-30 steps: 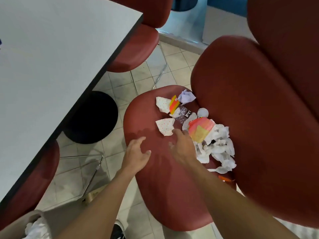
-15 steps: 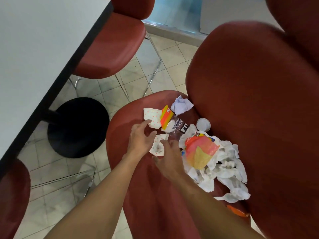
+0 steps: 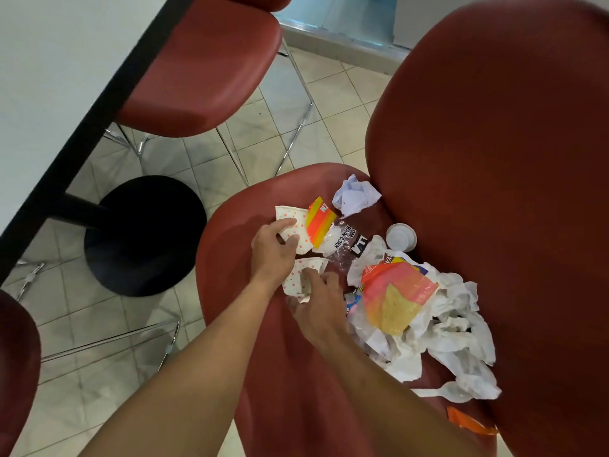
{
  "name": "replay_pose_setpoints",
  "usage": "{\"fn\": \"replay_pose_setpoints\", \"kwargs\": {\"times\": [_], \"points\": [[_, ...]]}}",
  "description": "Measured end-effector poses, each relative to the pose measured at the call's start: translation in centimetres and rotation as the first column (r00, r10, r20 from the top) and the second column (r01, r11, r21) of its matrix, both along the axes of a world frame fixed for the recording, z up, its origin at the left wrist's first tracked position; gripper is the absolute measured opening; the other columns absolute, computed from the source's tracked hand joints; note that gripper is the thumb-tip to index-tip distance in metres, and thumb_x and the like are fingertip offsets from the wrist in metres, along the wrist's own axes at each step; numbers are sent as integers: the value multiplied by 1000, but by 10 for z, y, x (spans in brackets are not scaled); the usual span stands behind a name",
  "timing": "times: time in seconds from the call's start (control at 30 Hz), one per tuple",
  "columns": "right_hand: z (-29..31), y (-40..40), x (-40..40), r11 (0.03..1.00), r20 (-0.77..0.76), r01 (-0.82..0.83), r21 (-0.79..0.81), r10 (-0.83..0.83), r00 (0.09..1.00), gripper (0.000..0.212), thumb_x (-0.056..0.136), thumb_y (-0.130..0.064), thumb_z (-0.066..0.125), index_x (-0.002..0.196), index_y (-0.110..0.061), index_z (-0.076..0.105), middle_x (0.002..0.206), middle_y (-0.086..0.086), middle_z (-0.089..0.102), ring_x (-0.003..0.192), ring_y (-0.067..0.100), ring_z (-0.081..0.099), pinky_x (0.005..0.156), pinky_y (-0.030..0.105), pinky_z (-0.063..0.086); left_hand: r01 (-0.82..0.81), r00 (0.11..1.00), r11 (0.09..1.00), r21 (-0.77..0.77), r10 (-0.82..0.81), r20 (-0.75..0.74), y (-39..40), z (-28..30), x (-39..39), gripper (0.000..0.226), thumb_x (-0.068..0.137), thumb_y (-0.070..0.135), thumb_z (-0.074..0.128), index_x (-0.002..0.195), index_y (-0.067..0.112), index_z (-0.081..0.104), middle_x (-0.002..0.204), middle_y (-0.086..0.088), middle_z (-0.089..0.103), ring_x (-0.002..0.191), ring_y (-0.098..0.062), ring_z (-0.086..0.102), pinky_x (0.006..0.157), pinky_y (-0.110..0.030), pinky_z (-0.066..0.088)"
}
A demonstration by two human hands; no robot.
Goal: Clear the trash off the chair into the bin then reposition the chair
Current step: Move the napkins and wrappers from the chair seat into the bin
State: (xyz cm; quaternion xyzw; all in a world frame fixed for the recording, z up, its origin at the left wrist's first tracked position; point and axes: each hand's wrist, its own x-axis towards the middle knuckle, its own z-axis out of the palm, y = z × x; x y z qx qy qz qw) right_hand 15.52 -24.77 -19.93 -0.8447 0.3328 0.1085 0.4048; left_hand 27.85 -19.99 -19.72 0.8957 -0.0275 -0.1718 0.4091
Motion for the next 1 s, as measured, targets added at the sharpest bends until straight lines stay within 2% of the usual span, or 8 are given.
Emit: {"fn": "replay_pose_setpoints", "kwargs": {"times": [0.1, 0.23, 0.37, 0.6, 0.73, 0.9, 1.0], "points": [[6, 5, -5, 998, 9, 53, -16, -53, 999, 39, 77, -36, 66, 114, -24, 58, 116, 6, 45, 108, 29, 50, 92, 40, 47, -47, 999, 999, -5, 47, -4, 9, 8, -5, 26, 81, 14, 70, 106, 23, 72, 104, 3, 65, 91, -15, 59, 87, -25, 46], [25, 10, -16, 998, -7, 60, -22, -60, 998, 40, 79, -38, 63, 115, -24, 58, 117, 4, 46, 110, 26, 50, 90, 40, 48, -66, 998, 998, -19, 66, 6, 31, 29, -19, 25, 81, 12, 69, 105, 21, 72, 102, 5, 63, 94, -12, 59, 87, -25, 47], [52, 20, -32, 998, -17, 39, -43, -40, 999, 40, 80, -40, 63, 116, -24, 58, 117, 4, 46, 112, 25, 48, 95, 41, 44, -95, 995, 994, -48, 97, 23, 62, 56, -42, 25, 80, 10, 69, 103, 20, 73, 101, 4, 64, 85, -8, 58, 84, -22, 47], [110, 47, -63, 994, 21, 40, -97, -38, 999, 44, 78, -35, 67, 118, -17, 62, 115, 11, 51, 110, 27, 48, 92, 31, 40, -113, 993, 992, -52, 114, 14, 126, 100, -91, 25, 83, 13, 67, 104, 24, 71, 102, 4, 63, 86, -7, 58, 85, -22, 47], [146, 74, -90, 997, 18, 29, -67, -28, 999, 46, 80, -36, 65, 121, -18, 59, 116, 10, 47, 110, 27, 49, 96, 37, 45, -141, 990, 987, -74, 141, -8, 166, 131, -127, 24, 83, 14, 67, 105, 23, 71, 107, 4, 64, 92, -9, 61, 89, -31, 51], [180, 111, -123, 998, 22, 11, -64, -9, 1000, 46, 78, -38, 65, 120, -20, 60, 116, 10, 49, 105, 30, 53, 94, 41, 47, -200, 980, 977, -73, 200, -10, 217, 162, -174, 23, 83, 13, 66, 103, 23, 71, 107, 1, 65, 84, -8, 58, 78, -21, 46], [199, 141, -142, 998, 29, -3, -58, 5, 1000, 45, 77, -39, 64, 119, -23, 60, 115, 8, 49, 104, 29, 54, 94, 40, 47, -235, 972, 970, -55, 233, -38, 256, 175, -202, 24, 81, 17, 67, 103, 28, 70, 108, 4, 65, 86, -14, 60, 84, -31, 51]]}}
